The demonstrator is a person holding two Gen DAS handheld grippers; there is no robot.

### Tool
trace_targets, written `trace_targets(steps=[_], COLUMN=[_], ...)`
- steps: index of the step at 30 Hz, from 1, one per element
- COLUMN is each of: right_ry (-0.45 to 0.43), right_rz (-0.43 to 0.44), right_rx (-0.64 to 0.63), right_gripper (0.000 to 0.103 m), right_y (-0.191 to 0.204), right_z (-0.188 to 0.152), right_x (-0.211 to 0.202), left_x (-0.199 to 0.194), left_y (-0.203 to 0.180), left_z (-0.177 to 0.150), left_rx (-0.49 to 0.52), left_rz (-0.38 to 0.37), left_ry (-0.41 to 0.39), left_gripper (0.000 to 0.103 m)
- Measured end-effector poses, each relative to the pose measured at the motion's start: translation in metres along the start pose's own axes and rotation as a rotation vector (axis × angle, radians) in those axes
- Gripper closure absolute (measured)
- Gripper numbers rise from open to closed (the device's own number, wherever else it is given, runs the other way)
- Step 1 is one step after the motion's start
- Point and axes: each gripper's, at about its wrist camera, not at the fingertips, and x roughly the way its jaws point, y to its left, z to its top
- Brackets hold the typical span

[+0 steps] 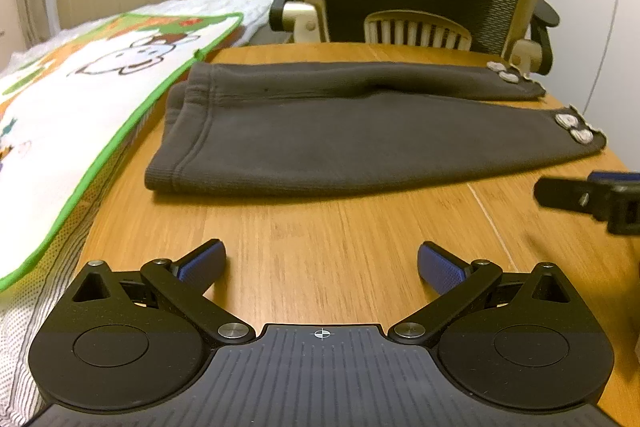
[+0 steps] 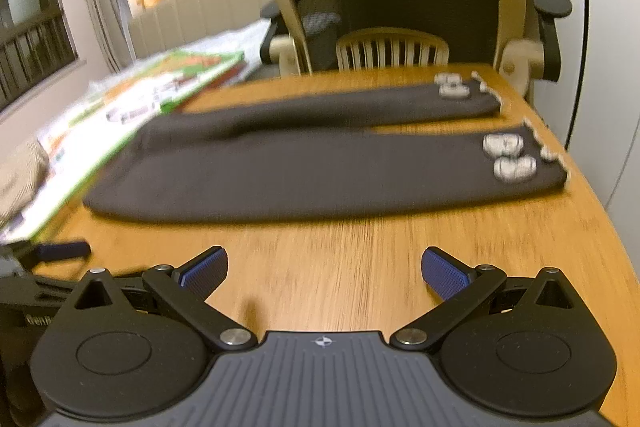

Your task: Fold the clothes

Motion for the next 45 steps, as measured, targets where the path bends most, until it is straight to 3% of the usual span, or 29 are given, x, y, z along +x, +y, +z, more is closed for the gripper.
trace_targets(steps=[4,8,11,15,18,21,25,28,31,33,35,37,38,39,41,45], right_ry=[-0.084,-0.118,-0.092,-0.026,0.02,0.047,0.079,0.083,0.07,0.065,0.061,0.063,0.065,0.06,0.024,-0.053], right_rz=[-0.022,-0.057,-0.048,-0.039,-0.032,-0.026,-0.014,-0.002,-0.006,-0.011,-0.011,-0.001,0.007,0.01,-0.023,-0.127], right_rx=[-0.039,-0.07,-0.095,-0.068,-0.054,-0.102,-0.154,-0.165,-0.181,-0.174,-0.158,-0.131,-0.113,-0.093,-0.085,-0.048], right_gripper=[0.0,0.001,0.013,0.02,0.022,0.022,0.022,0.021,0.019,0.017,0.02,0.034,0.049,0.052,0.052,0.051], right_y=[-0.003,-0.008,-0.011,-0.019,-0.024,-0.021,-0.02,-0.025,-0.023,-0.021,-0.021,-0.026,-0.03,-0.036,-0.048,-0.083], right_z=[0.019,0.036,0.046,0.049,0.043,0.034,0.018,0.013,0.012,0.014,0.018,0.027,0.033,0.041,0.059,0.098], right_x=[0.004,0.022,0.04,0.062,0.065,0.055,0.033,0.023,0.026,0.03,0.034,0.036,0.037,0.037,0.039,0.054], left_x=[0.005,0.007,0.016,0.038,0.052,0.045,0.025,0.012,0.006,0.021,0.046,0.073,0.083,0.094,0.108,0.125], left_y=[0.011,0.018,0.025,0.035,0.042,0.039,0.04,0.053,0.07,0.081,0.091,0.098,0.1,0.101,0.102,0.098], left_z=[0.016,0.036,0.051,0.063,0.06,0.05,0.038,0.044,0.073,0.094,0.111,0.123,0.125,0.128,0.132,0.134], left_rx=[-0.063,-0.054,-0.05,-0.056,-0.072,-0.029,0.001,-0.033,-0.062,-0.105,-0.161,-0.207,-0.205,-0.202,-0.192,-0.182], left_rz=[-0.042,-0.027,-0.017,-0.026,-0.056,-0.072,-0.163,-0.24,-0.151,-0.089,-0.062,-0.045,-0.038,-0.029,-0.015,-0.055], left_ry=[0.02,-0.016,-0.025,-0.004,0.041,0.034,0.069,0.066,-0.074,-0.103,-0.079,-0.034,-0.021,-0.008,0.008,0.044], left_gripper=[0.0,0.0,0.0,0.0,0.0,0.0,0.0,0.0,0.0,0.0,0.0,0.0,0.0,0.0,0.0,0.001])
